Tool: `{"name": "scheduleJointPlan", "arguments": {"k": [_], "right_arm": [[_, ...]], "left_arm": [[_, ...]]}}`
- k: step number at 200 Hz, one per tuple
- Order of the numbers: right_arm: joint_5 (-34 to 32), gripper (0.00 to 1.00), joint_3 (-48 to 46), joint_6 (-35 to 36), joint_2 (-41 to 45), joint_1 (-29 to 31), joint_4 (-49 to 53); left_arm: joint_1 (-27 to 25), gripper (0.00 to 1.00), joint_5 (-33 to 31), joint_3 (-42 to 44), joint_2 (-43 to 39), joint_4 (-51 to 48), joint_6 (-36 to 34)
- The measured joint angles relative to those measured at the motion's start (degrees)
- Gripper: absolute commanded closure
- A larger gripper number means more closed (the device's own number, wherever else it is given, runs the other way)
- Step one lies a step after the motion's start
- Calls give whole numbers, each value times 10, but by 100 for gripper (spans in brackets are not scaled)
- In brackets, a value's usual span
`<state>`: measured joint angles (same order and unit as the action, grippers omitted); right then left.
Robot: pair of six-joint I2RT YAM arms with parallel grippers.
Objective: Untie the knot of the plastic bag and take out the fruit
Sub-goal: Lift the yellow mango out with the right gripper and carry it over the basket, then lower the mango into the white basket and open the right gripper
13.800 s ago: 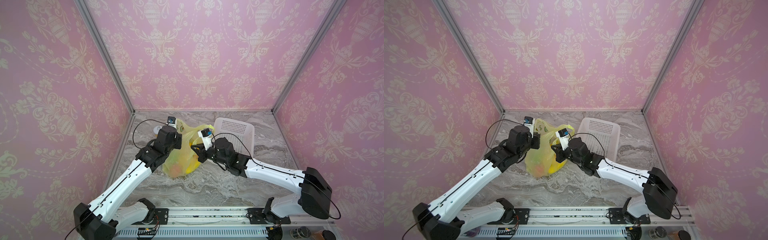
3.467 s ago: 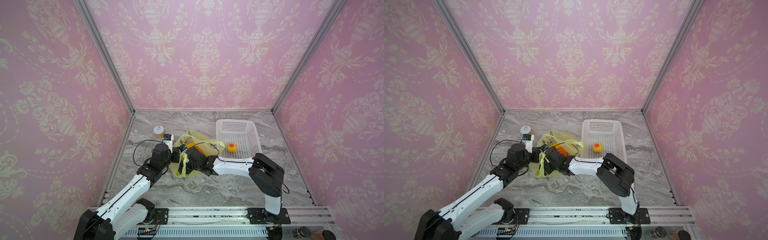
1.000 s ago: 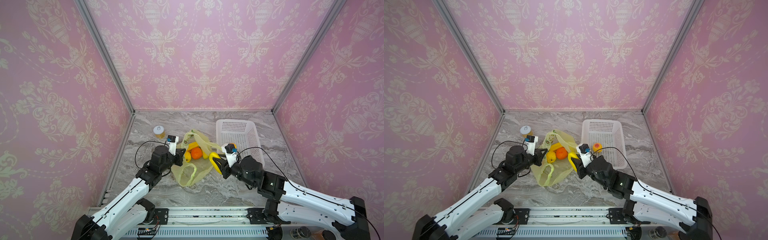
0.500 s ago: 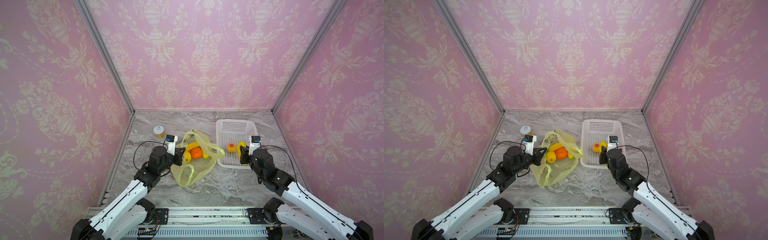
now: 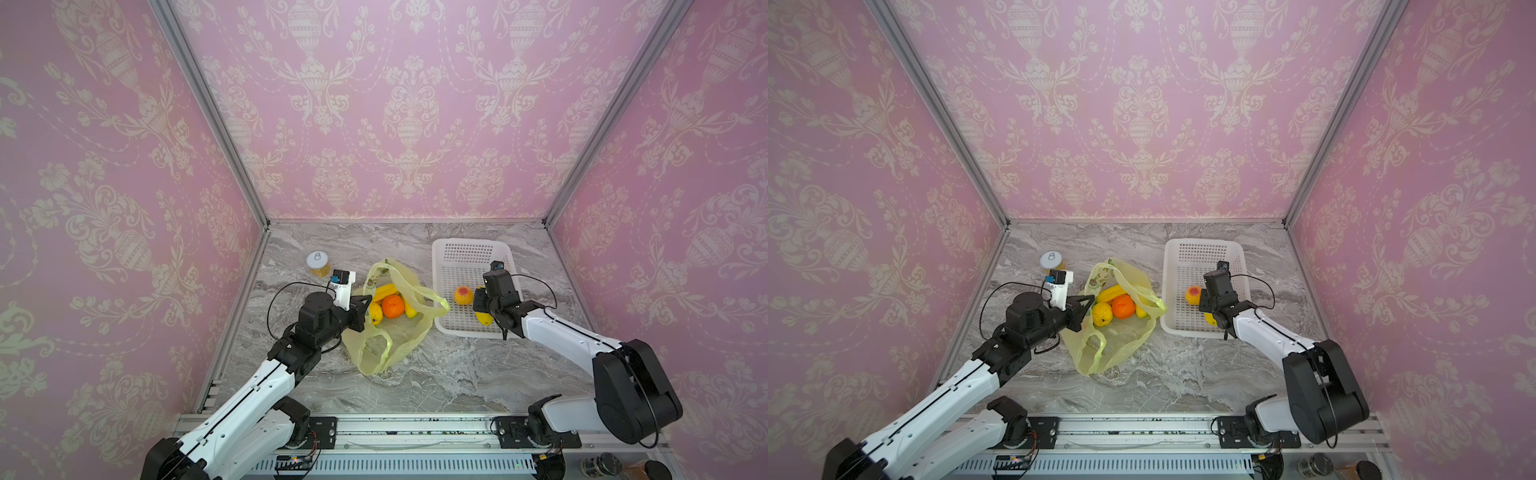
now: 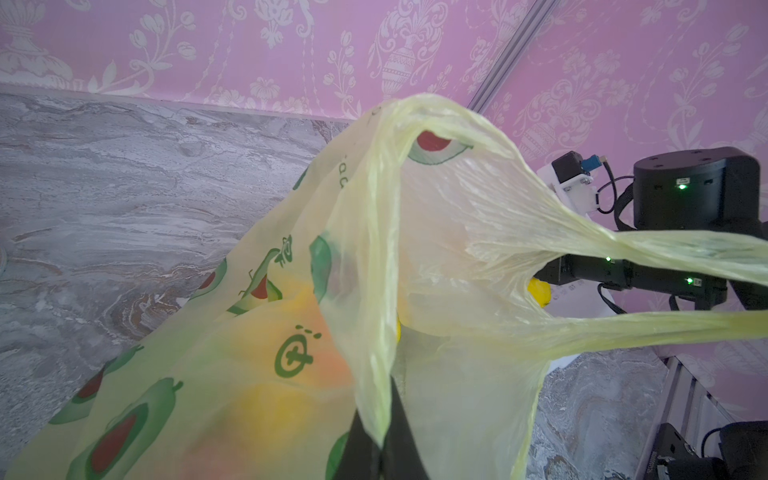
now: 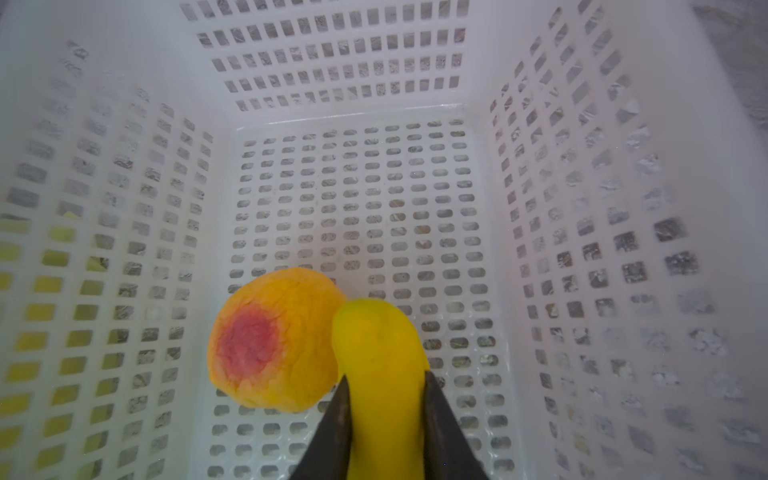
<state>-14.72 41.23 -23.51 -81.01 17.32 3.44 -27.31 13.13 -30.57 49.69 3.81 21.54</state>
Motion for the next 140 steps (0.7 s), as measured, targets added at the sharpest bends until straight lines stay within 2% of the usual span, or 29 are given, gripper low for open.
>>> {"name": "scheduleJointPlan", "arguments": {"k": [34, 60, 84, 102, 140], "right_arm": [[15, 95, 31, -7, -59, -20, -2], [19, 88, 35, -7, -63, -27, -8], [28, 90, 42, -8, -69, -46, -15], [41, 91, 74, -11, -100, -70, -17], [50, 85, 132, -15, -163, -91, -30]], "left_arm": [[0, 100, 0, 0, 9, 0, 0], [0, 100, 1, 0, 11, 2, 0], [0, 100, 1, 0, 10, 4, 0], [0, 99, 0, 0, 7, 4, 0], [0, 99, 0, 0, 4, 4, 0]]}}
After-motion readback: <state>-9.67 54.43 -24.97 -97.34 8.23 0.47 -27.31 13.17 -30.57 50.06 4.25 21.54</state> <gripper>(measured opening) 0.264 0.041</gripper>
